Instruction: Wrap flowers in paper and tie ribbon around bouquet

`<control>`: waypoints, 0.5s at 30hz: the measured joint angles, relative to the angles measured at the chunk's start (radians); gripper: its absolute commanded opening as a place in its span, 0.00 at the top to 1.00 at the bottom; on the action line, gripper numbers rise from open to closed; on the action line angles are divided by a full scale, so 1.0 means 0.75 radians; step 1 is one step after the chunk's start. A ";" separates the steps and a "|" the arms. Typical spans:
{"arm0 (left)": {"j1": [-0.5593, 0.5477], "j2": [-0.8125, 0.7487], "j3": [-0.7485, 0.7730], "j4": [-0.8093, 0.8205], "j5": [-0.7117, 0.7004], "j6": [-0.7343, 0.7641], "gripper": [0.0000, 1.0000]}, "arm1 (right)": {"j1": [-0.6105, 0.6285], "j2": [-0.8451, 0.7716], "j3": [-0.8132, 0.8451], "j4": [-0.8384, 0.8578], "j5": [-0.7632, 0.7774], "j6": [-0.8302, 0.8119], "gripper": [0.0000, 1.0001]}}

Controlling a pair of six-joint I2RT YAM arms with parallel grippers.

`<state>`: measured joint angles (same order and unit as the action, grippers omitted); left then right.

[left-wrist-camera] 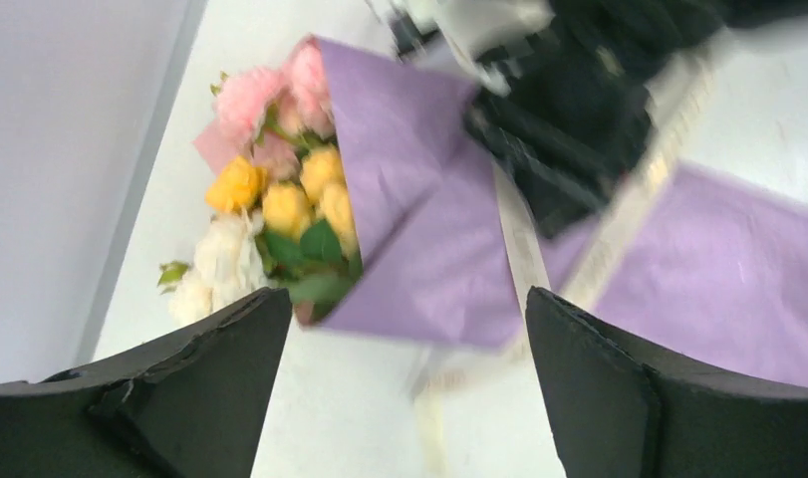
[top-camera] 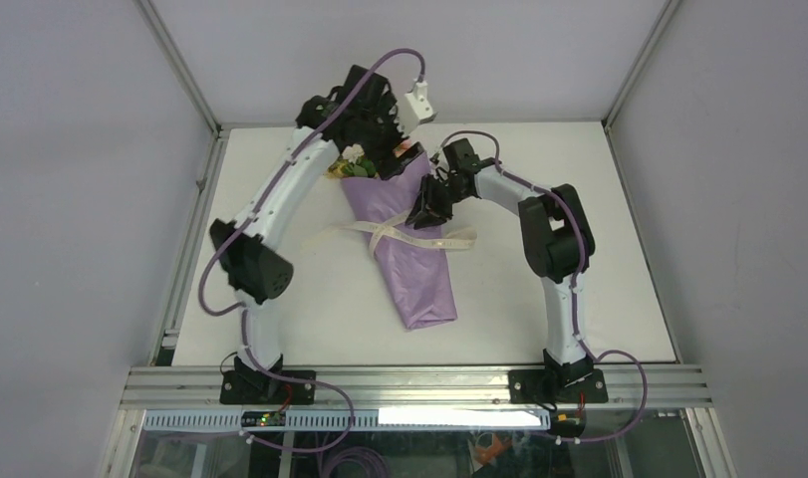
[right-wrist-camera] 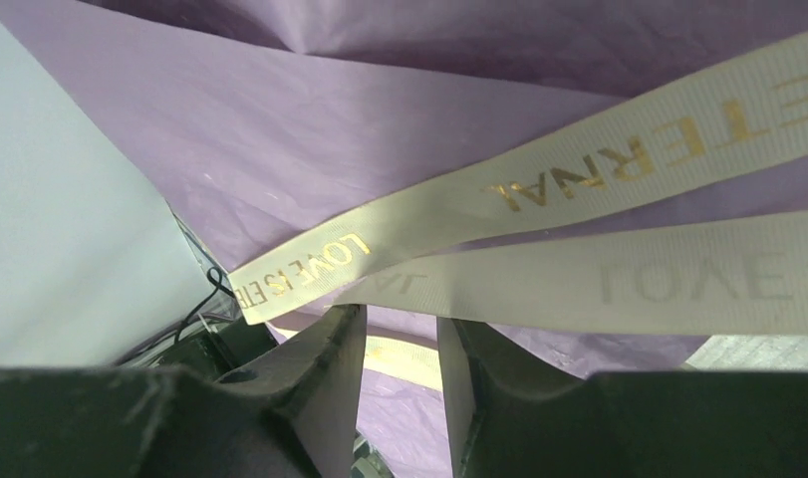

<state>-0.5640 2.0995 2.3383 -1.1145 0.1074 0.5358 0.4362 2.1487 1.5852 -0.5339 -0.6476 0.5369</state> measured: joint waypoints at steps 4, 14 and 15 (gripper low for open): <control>0.045 -0.352 -0.361 -0.078 0.187 0.286 0.27 | 0.000 -0.008 0.000 0.028 0.006 0.030 0.65; -0.023 -0.190 -0.630 -0.159 0.375 0.619 0.24 | 0.000 -0.023 -0.014 0.051 0.021 0.056 0.66; -0.023 -0.157 -0.637 -0.159 0.376 0.632 0.25 | 0.000 -0.023 -0.019 0.051 0.022 0.057 0.66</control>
<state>-0.5816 1.9820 1.8606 -1.2339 0.3897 1.0096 0.4362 2.1311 1.5711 -0.4957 -0.6308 0.5797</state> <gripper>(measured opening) 0.779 0.346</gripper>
